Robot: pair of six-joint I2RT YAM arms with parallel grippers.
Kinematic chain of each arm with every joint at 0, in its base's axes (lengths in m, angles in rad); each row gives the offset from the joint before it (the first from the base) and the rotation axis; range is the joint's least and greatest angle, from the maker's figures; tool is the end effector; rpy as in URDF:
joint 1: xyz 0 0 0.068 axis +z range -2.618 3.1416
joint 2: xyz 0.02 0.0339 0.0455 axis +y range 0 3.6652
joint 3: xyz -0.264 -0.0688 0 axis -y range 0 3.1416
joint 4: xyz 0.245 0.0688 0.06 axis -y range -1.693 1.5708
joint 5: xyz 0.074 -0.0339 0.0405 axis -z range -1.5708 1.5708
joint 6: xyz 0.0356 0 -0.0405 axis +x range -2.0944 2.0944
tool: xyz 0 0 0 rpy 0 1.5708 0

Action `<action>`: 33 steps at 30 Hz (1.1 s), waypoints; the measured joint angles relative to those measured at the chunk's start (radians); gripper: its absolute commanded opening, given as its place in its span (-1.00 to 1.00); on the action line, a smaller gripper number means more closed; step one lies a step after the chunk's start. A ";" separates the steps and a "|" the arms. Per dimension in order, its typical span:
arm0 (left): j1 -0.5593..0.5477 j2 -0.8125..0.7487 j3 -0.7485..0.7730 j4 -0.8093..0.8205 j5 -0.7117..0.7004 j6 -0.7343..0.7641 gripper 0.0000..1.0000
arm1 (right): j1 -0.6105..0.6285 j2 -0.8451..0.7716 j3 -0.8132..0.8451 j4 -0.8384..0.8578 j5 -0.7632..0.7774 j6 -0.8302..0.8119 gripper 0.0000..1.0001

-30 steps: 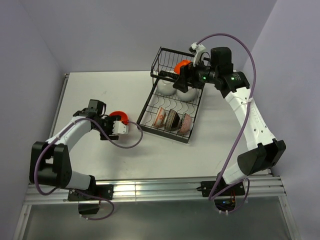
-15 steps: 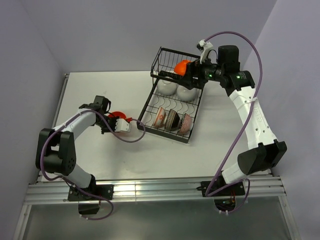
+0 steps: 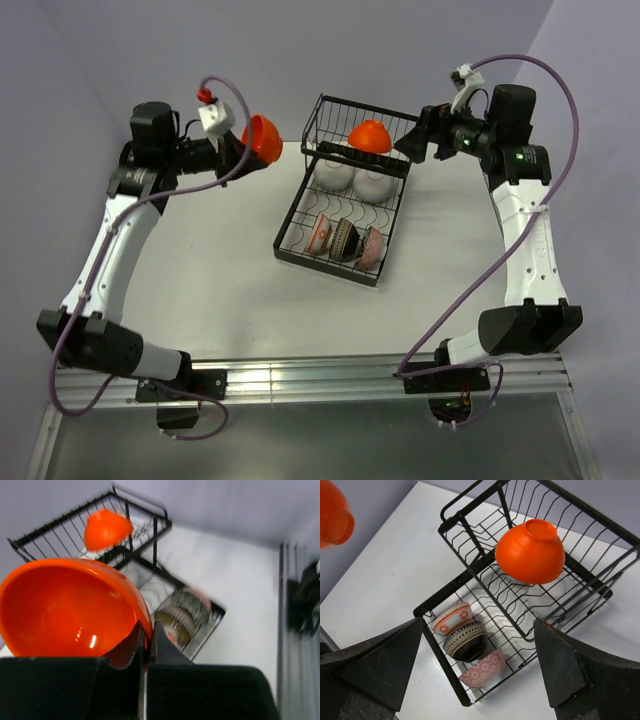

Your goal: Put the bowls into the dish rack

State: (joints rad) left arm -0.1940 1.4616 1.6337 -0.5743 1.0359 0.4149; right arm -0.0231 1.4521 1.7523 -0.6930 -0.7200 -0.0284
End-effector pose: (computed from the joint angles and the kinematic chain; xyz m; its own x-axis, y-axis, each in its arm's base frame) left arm 0.2955 -0.0893 0.4409 0.0012 0.2092 -0.9779 0.9557 0.2877 0.0627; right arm 0.2986 0.0166 0.4668 -0.3657 -0.0129 -0.9306 -0.6023 0.7656 0.2261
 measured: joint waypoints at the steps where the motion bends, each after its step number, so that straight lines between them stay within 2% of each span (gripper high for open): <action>1: -0.004 -0.051 -0.083 0.183 -0.003 -0.205 -0.99 | -0.013 -0.009 0.000 0.002 -0.005 0.006 1.00; 2: -0.010 -0.095 -0.171 0.360 -0.021 -0.381 -1.00 | -0.020 -0.016 0.000 0.003 -0.007 0.008 1.00; 4: -0.029 -0.131 -0.264 0.588 -0.088 -0.625 -0.99 | -0.031 -0.032 0.000 0.005 -0.013 0.012 1.00; 7: -0.087 -0.093 -0.287 0.867 -0.226 -0.933 -0.99 | -0.039 -0.047 0.000 0.014 -0.027 0.027 1.00; 10: -0.135 -0.018 -0.293 1.121 -0.337 -1.204 -0.99 | -0.039 -0.048 -0.004 0.028 -0.034 0.045 1.00; 13: -0.172 0.067 -0.293 1.279 -0.433 -1.396 -0.99 | -0.039 -0.046 -0.006 0.031 -0.034 0.061 0.94; 16: -0.207 0.137 -0.293 1.346 -0.494 -1.480 -0.99 | -0.039 -0.035 -0.005 0.058 -0.023 0.077 0.44; 17: -0.219 0.154 -0.293 1.353 -0.506 -1.498 -0.99 | -0.034 -0.027 -0.004 0.070 -0.016 0.084 0.15; 19: -0.239 0.182 -0.290 1.358 -0.522 -1.524 -0.99 | -0.019 -0.006 -0.001 0.097 0.024 0.102 -0.12; 20: -0.249 0.196 -0.285 1.353 -0.536 -1.541 -0.99 | -0.002 0.014 0.005 0.111 0.051 0.110 -0.39; 23: -0.264 0.246 -0.242 1.350 -0.566 -1.585 -0.99 | 0.073 0.081 0.030 0.158 0.135 0.126 -1.00; 28: -0.264 0.284 -0.212 1.349 -0.611 -1.626 -0.99 | 0.213 0.190 0.061 0.245 0.267 0.148 -1.00; 33: -0.250 0.283 -0.212 1.348 -0.616 -1.635 -0.99 | 0.289 0.306 0.156 0.293 0.380 0.159 -1.00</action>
State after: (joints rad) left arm -0.4438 1.7451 1.4216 0.7738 0.4194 -1.2198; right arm 0.2661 1.7584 1.9083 -0.3996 -0.3397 0.1303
